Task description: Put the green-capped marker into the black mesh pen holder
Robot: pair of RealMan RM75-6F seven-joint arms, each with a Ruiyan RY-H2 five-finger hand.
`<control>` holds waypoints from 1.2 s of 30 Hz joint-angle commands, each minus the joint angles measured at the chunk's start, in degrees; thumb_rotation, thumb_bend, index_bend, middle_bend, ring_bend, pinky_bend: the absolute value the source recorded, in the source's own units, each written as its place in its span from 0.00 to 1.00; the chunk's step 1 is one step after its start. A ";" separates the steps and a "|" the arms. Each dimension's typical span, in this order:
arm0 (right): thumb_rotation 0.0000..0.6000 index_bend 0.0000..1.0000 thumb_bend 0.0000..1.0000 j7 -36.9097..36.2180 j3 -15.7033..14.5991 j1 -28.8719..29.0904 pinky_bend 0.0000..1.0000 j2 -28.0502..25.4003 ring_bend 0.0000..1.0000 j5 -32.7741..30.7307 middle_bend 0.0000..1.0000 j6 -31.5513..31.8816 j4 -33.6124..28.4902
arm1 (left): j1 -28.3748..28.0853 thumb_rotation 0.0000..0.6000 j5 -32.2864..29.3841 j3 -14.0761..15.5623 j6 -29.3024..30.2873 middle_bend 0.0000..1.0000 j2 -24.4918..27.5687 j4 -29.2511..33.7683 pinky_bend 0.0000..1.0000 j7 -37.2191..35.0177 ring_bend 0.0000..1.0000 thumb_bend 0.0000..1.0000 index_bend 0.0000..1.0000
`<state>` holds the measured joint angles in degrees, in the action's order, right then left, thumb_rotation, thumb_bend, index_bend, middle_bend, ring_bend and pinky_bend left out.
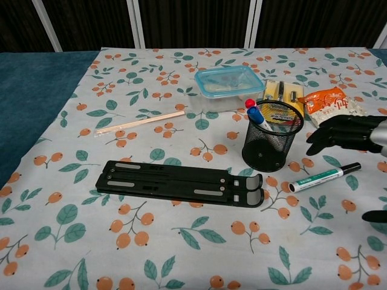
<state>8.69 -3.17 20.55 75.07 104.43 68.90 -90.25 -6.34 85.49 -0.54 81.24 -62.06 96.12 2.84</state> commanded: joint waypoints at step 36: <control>1.00 0.48 0.34 2.28 3.47 5.34 0.24 10.59 0.20 -11.46 0.38 -6.62 12.31 | -0.45 1.00 -0.97 -0.14 -1.07 0.00 0.18 0.41 0.00 -0.34 0.00 0.03 0.00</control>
<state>10.94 0.33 25.88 85.62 92.99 62.30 -77.96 -6.79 84.53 -0.67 80.17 -61.88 96.53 2.50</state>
